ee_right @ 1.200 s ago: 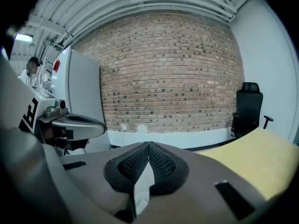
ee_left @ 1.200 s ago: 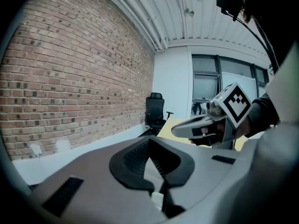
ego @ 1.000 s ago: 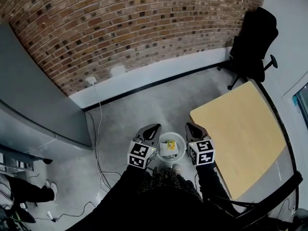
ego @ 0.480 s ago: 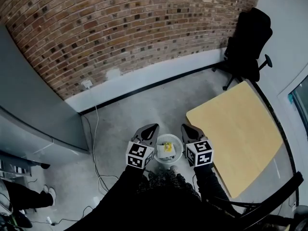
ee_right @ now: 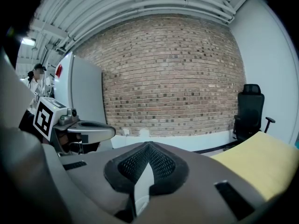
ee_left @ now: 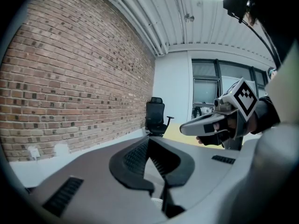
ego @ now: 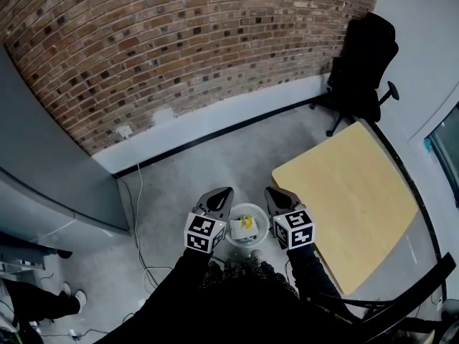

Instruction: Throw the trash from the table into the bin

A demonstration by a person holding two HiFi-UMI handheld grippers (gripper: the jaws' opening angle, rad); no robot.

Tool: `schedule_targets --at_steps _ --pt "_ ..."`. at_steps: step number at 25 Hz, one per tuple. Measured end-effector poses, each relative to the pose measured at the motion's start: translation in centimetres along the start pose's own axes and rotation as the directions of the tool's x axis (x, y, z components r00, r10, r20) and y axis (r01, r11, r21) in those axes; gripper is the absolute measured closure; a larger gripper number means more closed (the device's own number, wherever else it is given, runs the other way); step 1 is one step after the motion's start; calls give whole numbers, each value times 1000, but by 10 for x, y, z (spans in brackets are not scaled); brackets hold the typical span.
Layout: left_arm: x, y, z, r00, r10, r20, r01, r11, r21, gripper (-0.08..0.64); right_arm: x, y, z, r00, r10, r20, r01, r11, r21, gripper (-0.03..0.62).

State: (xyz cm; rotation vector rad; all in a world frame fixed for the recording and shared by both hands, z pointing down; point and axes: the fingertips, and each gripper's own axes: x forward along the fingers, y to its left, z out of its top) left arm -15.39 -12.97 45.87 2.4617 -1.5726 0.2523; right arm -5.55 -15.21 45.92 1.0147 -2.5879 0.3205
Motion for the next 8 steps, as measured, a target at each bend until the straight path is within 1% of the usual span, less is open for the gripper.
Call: schedule_targets --at_steps 8 --pt "4 -3 -16 1000 -12 -18 12 1000 -14 561 2 -7 -2 1000 -2 15 2 1000 12 583"
